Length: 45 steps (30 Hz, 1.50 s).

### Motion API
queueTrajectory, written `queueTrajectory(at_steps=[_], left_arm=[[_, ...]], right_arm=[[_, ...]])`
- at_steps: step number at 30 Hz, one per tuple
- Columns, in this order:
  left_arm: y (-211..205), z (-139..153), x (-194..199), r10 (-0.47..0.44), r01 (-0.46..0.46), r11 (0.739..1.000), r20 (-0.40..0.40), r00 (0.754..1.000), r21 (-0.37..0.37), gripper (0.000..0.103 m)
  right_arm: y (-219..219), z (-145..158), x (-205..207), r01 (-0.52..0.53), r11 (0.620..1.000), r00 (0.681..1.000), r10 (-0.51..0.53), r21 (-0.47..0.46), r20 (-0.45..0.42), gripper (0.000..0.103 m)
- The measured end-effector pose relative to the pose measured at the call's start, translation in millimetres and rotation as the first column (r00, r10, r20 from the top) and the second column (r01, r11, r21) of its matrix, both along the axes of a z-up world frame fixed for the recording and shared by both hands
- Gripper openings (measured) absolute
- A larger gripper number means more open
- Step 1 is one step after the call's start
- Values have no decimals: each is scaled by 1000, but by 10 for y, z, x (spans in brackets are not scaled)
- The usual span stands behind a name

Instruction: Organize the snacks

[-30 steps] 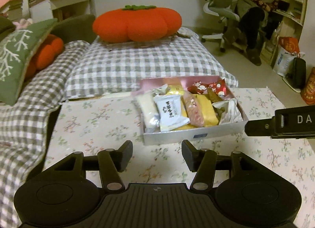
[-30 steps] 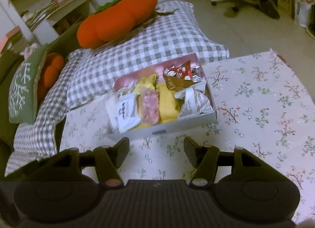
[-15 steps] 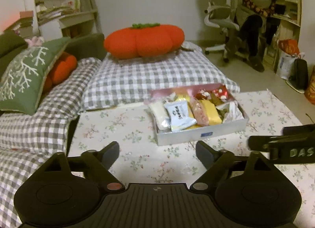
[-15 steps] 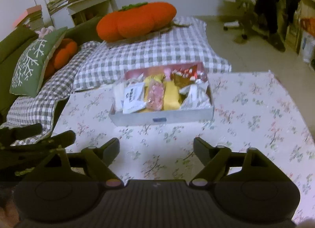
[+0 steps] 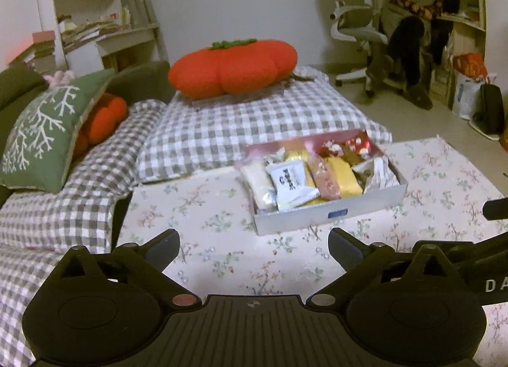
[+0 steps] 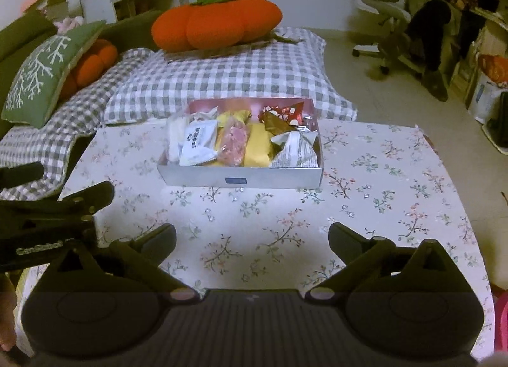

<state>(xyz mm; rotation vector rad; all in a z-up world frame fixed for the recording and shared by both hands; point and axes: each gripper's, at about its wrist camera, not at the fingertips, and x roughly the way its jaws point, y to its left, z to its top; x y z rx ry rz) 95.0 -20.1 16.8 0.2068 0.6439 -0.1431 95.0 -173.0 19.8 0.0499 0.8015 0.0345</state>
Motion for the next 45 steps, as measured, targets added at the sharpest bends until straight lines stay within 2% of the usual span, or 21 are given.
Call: queueTrajectory(at_steps=[7,11,20,24,45], left_arm=[[-6,-16,-28,6,-6,1000,0,1000,11,103],[24,4,-24,24,-24,1000,-5,1000,-20,103],[45,-53,6,36,-38,999,-51,998,-33,103],[65,-24,0,44,-47,997,-45,998,-64,103],[59,-6,-36,48,-51,996,-38,998,-79,103]], right_arm=[[-41,-3,-34,8,999,1000,-8,-32,2,102],[-93,19,-52,21,1000,1000,-21,-17,7,102],[-133,11,-70,10,1000,1000,-9,-22,3,102],[-143,8,-68,15,1000,1000,-15,-19,0,102],[-118,12,-63,4,1000,1000,-3,-15,8,102]])
